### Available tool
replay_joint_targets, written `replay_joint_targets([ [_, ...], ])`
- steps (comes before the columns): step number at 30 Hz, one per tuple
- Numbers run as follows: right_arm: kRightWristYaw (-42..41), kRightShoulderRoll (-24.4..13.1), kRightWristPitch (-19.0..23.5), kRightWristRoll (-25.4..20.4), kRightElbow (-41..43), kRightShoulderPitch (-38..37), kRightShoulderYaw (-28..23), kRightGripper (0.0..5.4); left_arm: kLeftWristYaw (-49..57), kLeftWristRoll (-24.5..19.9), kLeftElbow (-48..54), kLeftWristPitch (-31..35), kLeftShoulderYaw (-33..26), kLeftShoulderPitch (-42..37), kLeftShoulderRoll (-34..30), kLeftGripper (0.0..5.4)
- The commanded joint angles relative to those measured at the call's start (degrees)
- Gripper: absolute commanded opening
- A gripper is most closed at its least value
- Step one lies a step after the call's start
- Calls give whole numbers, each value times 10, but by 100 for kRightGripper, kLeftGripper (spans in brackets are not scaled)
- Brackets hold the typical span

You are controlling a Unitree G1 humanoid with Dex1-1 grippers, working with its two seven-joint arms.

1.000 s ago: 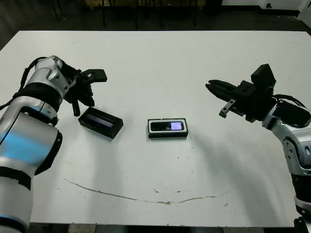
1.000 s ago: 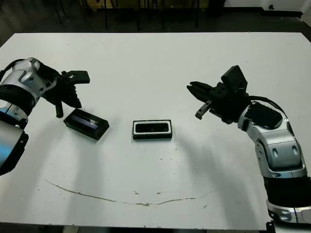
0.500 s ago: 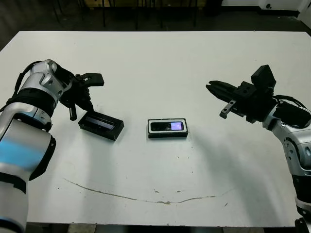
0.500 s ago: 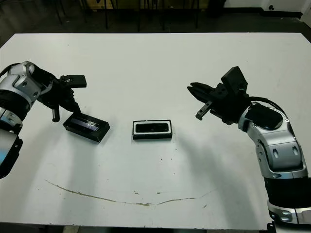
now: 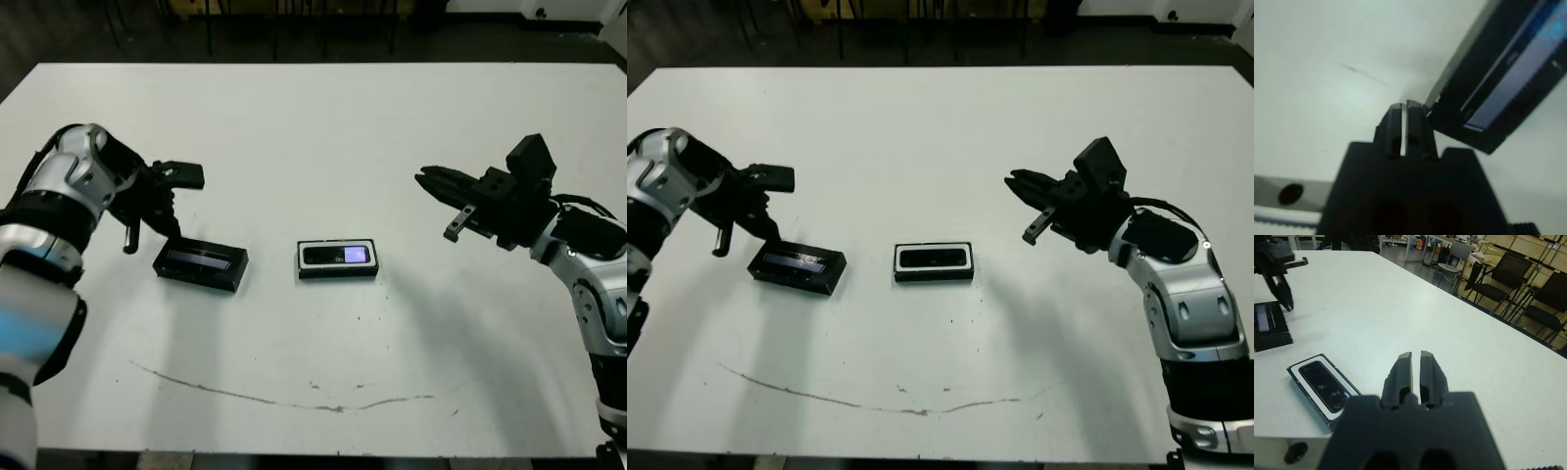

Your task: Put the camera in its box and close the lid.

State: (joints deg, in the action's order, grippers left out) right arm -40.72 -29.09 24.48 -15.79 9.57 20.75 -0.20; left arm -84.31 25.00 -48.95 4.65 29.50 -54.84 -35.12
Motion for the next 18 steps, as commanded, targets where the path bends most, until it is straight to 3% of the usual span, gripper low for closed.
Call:
replay_joint_targets([
  [1, 0, -9, 3, 5, -6, -6, 3, 1, -27, -6, 29, -4, 11, 58, -15, 0],
  [18, -3, -17, 7, 1, -4, 0, 1, 1, -67, -75, 210, 2, -16, 147, -80, 0],
])
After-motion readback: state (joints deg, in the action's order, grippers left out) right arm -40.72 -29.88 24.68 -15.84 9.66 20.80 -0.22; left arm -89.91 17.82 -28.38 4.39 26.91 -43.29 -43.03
